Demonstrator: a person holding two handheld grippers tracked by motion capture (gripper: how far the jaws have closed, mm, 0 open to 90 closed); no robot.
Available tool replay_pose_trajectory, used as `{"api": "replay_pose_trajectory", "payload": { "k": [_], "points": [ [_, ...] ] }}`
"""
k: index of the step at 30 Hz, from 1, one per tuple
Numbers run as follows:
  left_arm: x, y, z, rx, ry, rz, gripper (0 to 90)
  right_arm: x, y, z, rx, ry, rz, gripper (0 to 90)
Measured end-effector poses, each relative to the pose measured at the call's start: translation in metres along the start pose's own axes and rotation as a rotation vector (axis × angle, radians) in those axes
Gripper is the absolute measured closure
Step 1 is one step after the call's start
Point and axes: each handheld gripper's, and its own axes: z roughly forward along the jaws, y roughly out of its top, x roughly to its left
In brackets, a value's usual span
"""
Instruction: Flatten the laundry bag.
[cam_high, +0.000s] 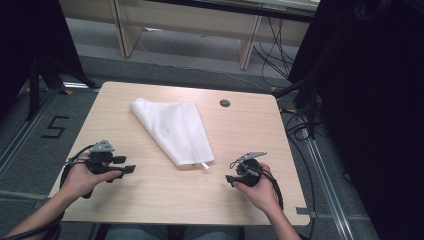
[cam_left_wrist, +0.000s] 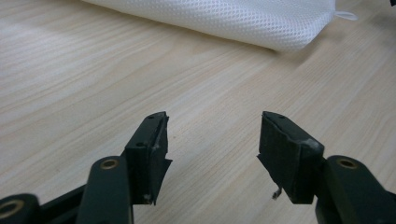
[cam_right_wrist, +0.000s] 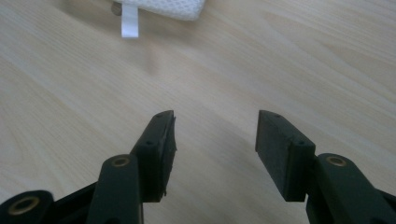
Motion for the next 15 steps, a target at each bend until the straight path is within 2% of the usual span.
{"api": "replay_pose_trajectory", "payload": {
  "k": [1,3,4,5,6,7,8,9,11,12,13,14,15],
  "points": [
    [0.0,0.0,0.0,0.0,0.0,0.0,43.1,0.0,0.0,0.0,0.0,0.0,0.0,48.3],
    [0.0,0.0,0.001,0.027,-0.008,0.012,44.4,-0.001,0.001,0.0,0.009,0.011,0.037,49.0],
    [-0.002,0.0,0.001,0.034,-0.001,0.011,49.5,-0.004,0.001,0.003,-0.023,0.018,0.02,50.1],
    [-0.002,0.0,0.001,0.034,-0.001,0.011,51.2,-0.004,0.001,0.003,-0.023,0.018,0.02,50.1],
    [-0.004,0.001,0.001,0.026,-0.005,0.001,51.2,-0.003,0.002,-0.001,0.013,0.013,0.018,50.7],
    [-0.004,0.002,0.001,0.034,0.0,0.019,52.4,-0.003,0.002,-0.001,0.007,0.013,0.025,51.4],
    [-0.005,0.003,0.002,0.025,-0.008,0.009,53.5,-0.003,0.002,-0.001,0.007,0.014,0.029,51.7],
    [-0.007,0.004,0.0,0.031,-0.009,0.031,57.9,-0.002,0.002,-0.003,0.012,0.015,0.006,52.2],
    [-0.01,0.004,0.0,0.02,-0.01,0.021,60.1,0.0,0.003,-0.003,0.005,0.016,0.02,52.3],
    [-0.009,0.004,-0.002,0.044,-0.014,0.05,62.4,0.0,0.003,-0.004,0.005,0.014,0.015,52.6],
    [-0.011,0.004,-0.002,0.043,-0.015,0.047,65.0,0.0,0.003,-0.002,-0.008,0.009,-0.013,52.9],
    [-0.014,0.006,-0.003,0.057,-0.015,0.082,70.4,0.003,0.004,-0.003,0.003,0.015,0.012,53.4],
    [-0.014,0.006,-0.003,0.057,-0.015,0.082,72.3,0.003,0.004,-0.003,0.003,0.015,0.012,53.4]
  ]
}}
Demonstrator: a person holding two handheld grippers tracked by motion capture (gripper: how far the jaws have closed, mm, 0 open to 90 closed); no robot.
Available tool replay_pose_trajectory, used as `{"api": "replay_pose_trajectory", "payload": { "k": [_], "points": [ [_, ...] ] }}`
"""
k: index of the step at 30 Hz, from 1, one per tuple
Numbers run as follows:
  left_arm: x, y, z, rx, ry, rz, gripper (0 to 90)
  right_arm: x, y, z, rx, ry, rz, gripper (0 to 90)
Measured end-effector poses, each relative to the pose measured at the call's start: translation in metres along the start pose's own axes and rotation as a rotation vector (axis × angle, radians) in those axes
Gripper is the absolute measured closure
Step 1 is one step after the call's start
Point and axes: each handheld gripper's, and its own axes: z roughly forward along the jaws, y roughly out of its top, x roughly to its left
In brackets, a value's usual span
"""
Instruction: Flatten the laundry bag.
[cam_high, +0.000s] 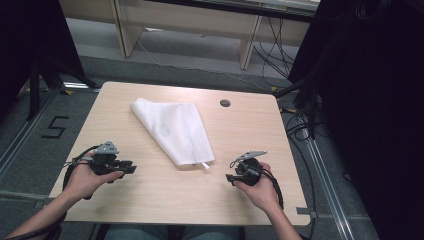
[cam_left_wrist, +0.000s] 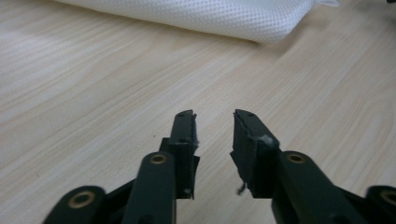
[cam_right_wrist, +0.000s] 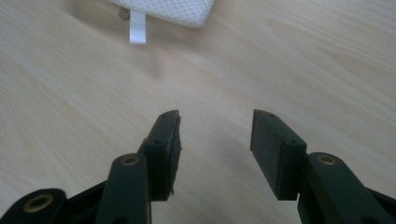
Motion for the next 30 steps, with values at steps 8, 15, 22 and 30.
{"api": "replay_pose_trajectory", "payload": {
  "k": [8,15,22,30],
  "points": [
    [-0.031,0.034,0.027,0.01,-0.058,0.177,68.6,-0.003,0.005,0.002,-0.008,-0.003,0.016,53.4],
    [-0.046,0.063,0.056,0.02,-0.035,0.263,56.9,-0.005,0.004,0.002,-0.012,0.002,0.012,53.4],
    [-0.056,0.081,0.083,0.034,-0.045,0.358,63.4,-0.005,0.013,0.005,-0.042,0.023,0.022,59.0],
    [-0.051,0.097,0.105,0.051,-0.048,0.306,72.5,-0.011,0.049,0.012,-0.072,0.03,0.06,65.5]
  ]
}}
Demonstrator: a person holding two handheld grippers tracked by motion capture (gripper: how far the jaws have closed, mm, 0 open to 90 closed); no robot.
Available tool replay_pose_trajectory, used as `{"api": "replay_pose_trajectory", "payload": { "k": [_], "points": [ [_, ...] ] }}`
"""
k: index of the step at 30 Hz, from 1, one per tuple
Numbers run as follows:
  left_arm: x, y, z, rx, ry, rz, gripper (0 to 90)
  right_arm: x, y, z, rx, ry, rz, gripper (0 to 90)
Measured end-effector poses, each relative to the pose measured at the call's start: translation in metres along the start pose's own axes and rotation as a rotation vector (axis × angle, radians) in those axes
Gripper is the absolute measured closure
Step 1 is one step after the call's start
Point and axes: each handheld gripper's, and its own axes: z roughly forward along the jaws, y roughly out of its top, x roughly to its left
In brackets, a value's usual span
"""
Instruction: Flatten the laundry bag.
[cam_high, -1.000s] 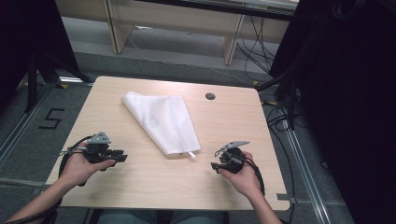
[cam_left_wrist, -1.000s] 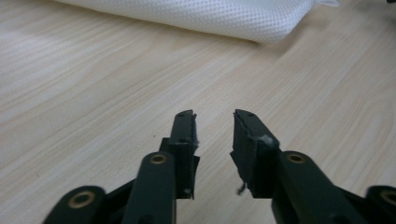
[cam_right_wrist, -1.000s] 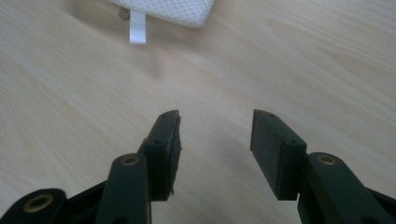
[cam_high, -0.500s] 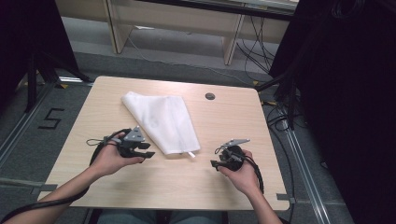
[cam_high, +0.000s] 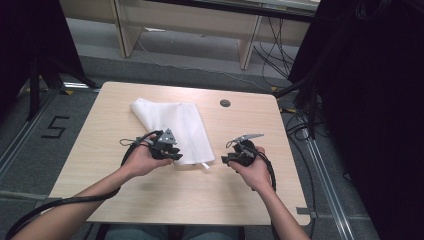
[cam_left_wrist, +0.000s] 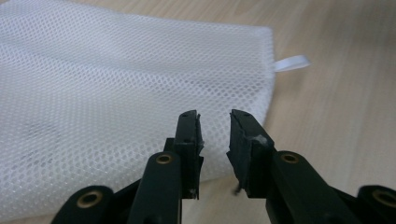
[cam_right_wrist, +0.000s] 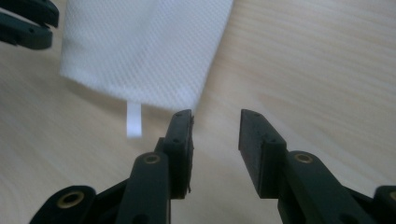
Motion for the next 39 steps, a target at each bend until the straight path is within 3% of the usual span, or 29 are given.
{"api": "replay_pose_trajectory", "payload": {
  "k": [4,6,7,8,9,13,14,15,16,19,20,21,22,23,24,25,26,29,31,35,39],
  "points": [
    [0.002,-0.001,0.009,0.035,-0.01,-0.012,73.6,-0.001,0.024,0.016,0.007,0.023,0.042,63.7],
    [0.003,-0.004,0.015,0.05,-0.017,-0.038,72.9,-0.002,0.036,0.028,0.029,0.037,0.07,59.4],
    [0.003,-0.004,0.015,0.05,-0.017,-0.038,72.0,-0.002,0.036,0.028,0.029,0.037,0.07,59.4],
    [0.003,-0.005,0.017,0.056,-0.015,-0.044,70.6,-0.004,0.039,0.039,0.027,0.052,0.081,57.2],
    [0.003,-0.006,0.019,0.051,-0.014,-0.049,69.8,-0.003,0.042,0.042,0.053,0.048,0.103,56.9],
    [0.002,-0.007,0.021,0.054,-0.012,-0.063,69.6,-0.001,0.045,0.055,0.089,0.044,0.109,55.1],
    [0.005,-0.006,0.019,0.084,-0.018,-0.019,69.6,0.001,0.046,0.057,0.095,0.052,0.107,54.9],
    [0.002,-0.006,0.022,0.045,-0.011,-0.066,69.5,0.005,0.048,0.063,0.112,0.047,0.113,54.5],
    [0.002,-0.006,0.023,0.046,-0.016,-0.071,69.5,0.005,0.048,0.063,0.112,0.047,0.113,54.5],
    [0.003,-0.005,0.024,0.082,-0.023,-0.021,69.6,0.008,0.051,0.07,0.138,0.043,0.109,54.8],
    [0.002,-0.005,0.025,0.092,-0.023,-0.016,69.6,0.009,0.052,0.071,0.14,0.044,0.108,55.3],
    [0.0,-0.005,0.028,0.072,-0.021,-0.035,69.6,0.009,0.053,0.074,0.141,0.039,0.103,55.7],
    [0.001,-0.003,0.028,0.098,-0.024,-0.01,69.7,0.009,0.053,0.075,0.148,0.039,0.106,56.0],
    [0.0,-0.003,0.029,0.091,-0.031,-0.025,69.9,0.009,0.053,0.076,0.152,0.047,0.099,56.9],
    [-0.003,-0.004,0.033,0.057,-0.027,-0.075,70.0,0.008,0.053,0.077,0.15,0.038,0.091,57.3],
    [-0.003,-0.005,0.034,0.064,-0.031,-0.069,70.2,0.01,0.054,0.078,0.169,0.035,0.111,57.9],
    [-0.002,-0.005,0.034,0.099,-0.035,-0.035,70.5,0.008,0.054,0.079,0.159,0.044,0.095,59.1],
    [-0.004,-0.006,0.035,0.099,-0.032,-0.041,70.6,0.01,0.054,0.081,0.192,0.037,0.108,63.0],
    [-0.002,-0.005,0.035,0.111,-0.035,-0.027,70.6,0.007,0.053,0.083,0.182,0.046,0.076,66.6],
    [-0.004,-0.004,0.036,0.12,-0.032,-0.02,70.6,0.007,0.052,0.085,0.202,0.064,0.104,73.7],
    [-0.004,-0.004,0.037,0.117,-0.036,-0.028,70.6,0.006,0.052,0.086,0.203,0.071,0.069,83.8]
  ]
}}
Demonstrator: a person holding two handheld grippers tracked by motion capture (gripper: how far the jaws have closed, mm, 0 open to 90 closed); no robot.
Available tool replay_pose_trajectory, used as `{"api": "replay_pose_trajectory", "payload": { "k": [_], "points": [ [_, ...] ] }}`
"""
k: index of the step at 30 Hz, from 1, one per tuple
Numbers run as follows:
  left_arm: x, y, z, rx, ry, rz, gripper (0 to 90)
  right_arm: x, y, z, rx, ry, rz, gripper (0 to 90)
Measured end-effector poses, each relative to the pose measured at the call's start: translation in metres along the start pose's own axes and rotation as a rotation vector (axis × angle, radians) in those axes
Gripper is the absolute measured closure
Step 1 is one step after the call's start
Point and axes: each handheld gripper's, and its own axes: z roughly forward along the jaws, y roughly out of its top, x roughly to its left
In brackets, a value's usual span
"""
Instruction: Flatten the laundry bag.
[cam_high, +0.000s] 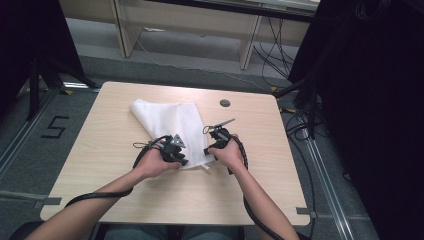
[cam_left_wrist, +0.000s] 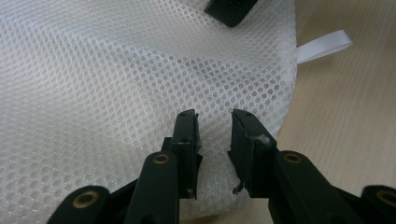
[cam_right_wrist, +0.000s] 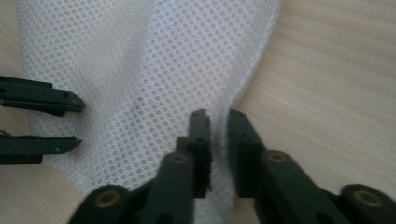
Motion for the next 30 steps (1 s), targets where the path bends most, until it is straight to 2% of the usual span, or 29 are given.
{"api": "replay_pose_trajectory", "payload": {
  "k": [1,3,4,7,9,11,13,14,15,17,18,19,23,24,25,26,27,28,29,30],
  "points": [
    [0.0,0.0,0.0,0.001,-0.002,0.002,70.5,0.002,0.001,-0.002,0.005,-0.004,0.008,87.1],
    [0.0,0.0,0.0,0.006,-0.002,0.005,70.5,0.003,0.002,-0.003,0.02,0.006,0.018,88.3],
    [0.0,0.001,0.0,0.009,0.0,0.006,70.5,0.002,0.003,-0.005,0.008,0.013,-0.009,89.1],
    [0.0,0.001,0.001,0.007,0.0,-0.004,70.6,0.004,0.004,-0.007,0.003,0.011,-0.012,89.4],
    [0.0,0.001,0.003,0.002,0.001,-0.011,71.0,0.005,0.006,-0.012,-0.035,0.005,-0.031,89.7],
    [0.0,0.002,0.004,-0.002,0.001,-0.018,71.6,0.007,0.007,-0.014,-0.046,-0.004,-0.029,89.7],
    [-0.002,0.002,0.007,-0.012,-0.003,-0.035,71.8,0.009,0.008,-0.019,-0.075,0.004,-0.046,89.7],
    [-0.002,0.003,0.006,-0.004,0.004,-0.019,71.8,0.012,0.008,-0.022,-0.087,0.014,-0.045,89.7],
    [-0.002,0.003,0.007,-0.006,0.006,-0.031,71.8,0.017,0.008,-0.026,-0.126,0.019,-0.073,89.7],
    [-0.002,0.004,0.007,-0.003,0.006,-0.032,71.9,0.021,0.009,-0.028,-0.143,0.026,-0.079,89.8],
    [-0.003,0.004,0.008,-0.021,0.001,-0.063,71.8,0.024,0.009,-0.03,-0.153,0.033,-0.097,89.8],
    [-0.001,0.004,0.007,0.0,0.002,-0.037,71.8,0.028,0.009,-0.031,-0.178,0.029,-0.115,89.8],
    [0.0,0.002,0.006,0.001,-0.003,-0.043,71.4,0.044,0.011,-0.035,-0.196,0.073,-0.157,89.9],
    [0.001,0.001,0.006,-0.008,-0.009,-0.051,70.9,0.048,0.012,-0.036,-0.189,0.078,-0.17,89.8],
    [0.0,0.0,0.008,-0.04,-0.01,-0.089,70.2,0.054,0.012,-0.038,-0.172,0.113,-0.187,89.9],
    [-0.001,-0.001,0.01,-0.077,-0.004,-0.128,70.2,0.054,0.012,-0.038,-0.172,0.113,-0.187,89.9],
    [0.0,-0.003,0.009,-0.091,-0.02,-0.15,69.8,0.059,0.012,-0.037,-0.183,0.129,-0.201,89.9],
    [0.0,-0.003,0.009,-0.091,-0.02,-0.15,69.5,0.059,0.012,-0.037,-0.183,0.129,-0.201,89.9],
    [0.0,-0.004,0.008,-0.093,-0.017,-0.153,69.5,0.061,0.012,-0.038,-0.158,0.147,-0.2,90.0],
    [0.0,-0.006,0.007,-0.094,-0.031,-0.169,68.8,0.062,0.011,-0.034,-0.176,0.165,-0.233,90.0]
  ]
}}
